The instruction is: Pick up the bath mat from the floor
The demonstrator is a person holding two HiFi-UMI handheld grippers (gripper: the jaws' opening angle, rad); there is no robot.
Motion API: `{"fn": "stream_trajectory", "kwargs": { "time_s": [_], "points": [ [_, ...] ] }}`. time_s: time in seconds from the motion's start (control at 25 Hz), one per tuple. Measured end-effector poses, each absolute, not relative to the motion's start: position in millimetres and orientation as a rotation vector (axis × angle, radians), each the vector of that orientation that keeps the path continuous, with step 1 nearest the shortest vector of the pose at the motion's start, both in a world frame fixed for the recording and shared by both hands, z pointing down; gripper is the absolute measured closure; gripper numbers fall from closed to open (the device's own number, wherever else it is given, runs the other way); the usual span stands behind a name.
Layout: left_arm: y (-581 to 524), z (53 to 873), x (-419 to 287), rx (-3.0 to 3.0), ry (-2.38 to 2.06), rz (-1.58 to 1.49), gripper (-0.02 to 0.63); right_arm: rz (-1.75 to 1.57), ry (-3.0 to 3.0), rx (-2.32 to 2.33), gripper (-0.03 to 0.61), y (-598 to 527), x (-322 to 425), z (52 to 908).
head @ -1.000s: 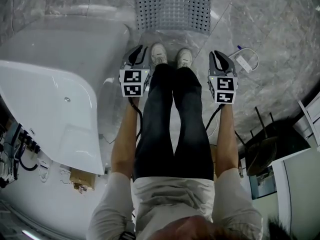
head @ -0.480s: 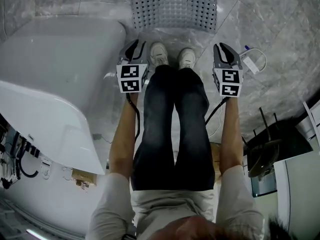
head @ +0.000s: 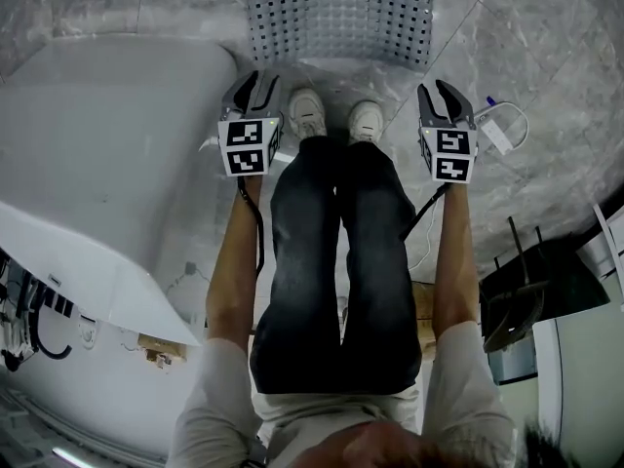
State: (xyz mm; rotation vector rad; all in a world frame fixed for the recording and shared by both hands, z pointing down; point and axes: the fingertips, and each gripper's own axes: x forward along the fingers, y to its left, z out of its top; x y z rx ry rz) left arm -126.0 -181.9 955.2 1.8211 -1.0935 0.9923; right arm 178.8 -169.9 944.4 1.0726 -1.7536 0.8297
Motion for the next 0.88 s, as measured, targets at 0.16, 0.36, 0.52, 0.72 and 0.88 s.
{"fn": "stream_trajectory", "kwargs": {
  "time_s": [0.16,0.36,0.52,0.72,0.88],
  "points": [
    [-184,975,-127,1.815,-1.088,1.0,0.429,0.839,-1.728,1.072,0.42,-168,183,967],
    [-183,1002,-135,1.803,-1.084,1.025,0.403,0.842,-1.695,1.065,0.377,-168,192,992],
    [-184,1020,-140,1.777,-1.084,1.029,0.378,0.851,-1.677,1.061,0.352,-169,195,1010],
    [-186,1044,-145,1.743,-1.095,1.031,0.356,0.882,-1.649,1.066,0.324,-169,199,1035],
    [-190,1061,-149,1.727,-1.099,1.047,0.345,0.898,-1.633,1.069,0.308,-171,204,1051]
  ]
}}
